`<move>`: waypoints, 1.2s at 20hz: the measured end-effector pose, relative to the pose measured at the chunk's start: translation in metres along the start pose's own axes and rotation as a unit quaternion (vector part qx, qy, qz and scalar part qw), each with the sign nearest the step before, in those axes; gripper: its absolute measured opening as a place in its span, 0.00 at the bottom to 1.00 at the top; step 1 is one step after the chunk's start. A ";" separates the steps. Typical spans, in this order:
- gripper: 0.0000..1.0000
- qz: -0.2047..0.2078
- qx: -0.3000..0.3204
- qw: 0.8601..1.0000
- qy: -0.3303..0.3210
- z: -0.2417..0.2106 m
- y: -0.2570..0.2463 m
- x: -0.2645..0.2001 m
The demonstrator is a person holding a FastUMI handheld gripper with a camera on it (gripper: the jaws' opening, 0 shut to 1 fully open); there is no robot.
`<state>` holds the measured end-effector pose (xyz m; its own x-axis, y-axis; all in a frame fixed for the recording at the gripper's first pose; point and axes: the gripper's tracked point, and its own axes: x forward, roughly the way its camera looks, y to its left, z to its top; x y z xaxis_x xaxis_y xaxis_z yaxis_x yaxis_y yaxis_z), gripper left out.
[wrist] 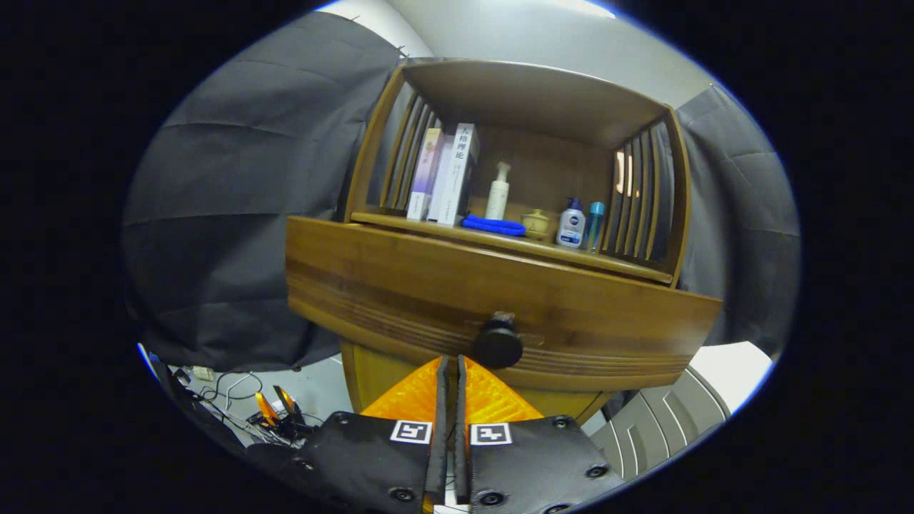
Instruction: Pull open the drawer, take out the items inside it, and place them on the countertop above the cabinet.
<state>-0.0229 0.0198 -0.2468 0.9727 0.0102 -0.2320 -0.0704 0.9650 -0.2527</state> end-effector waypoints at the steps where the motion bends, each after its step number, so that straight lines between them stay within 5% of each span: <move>1: 0.19 -0.010 0.005 1.000 0.006 0.001 -0.006 0.005; 6: 0.52 -0.022 -0.007 1.000 0.005 0.004 -0.012 0.008; 11: 0.72 -0.031 0.009 0.999 0.015 0.006 -0.018 0.012; 18: 0.99 0.003 0.030 1.000 -0.008 0.102 -0.037 0.022; 24: 0.99 0.030 0.084 0.988 0.124 0.100 -0.060 0.086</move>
<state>0.0872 -0.0111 -0.1572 0.8825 0.0234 -0.4698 -0.0676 0.9947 -0.0774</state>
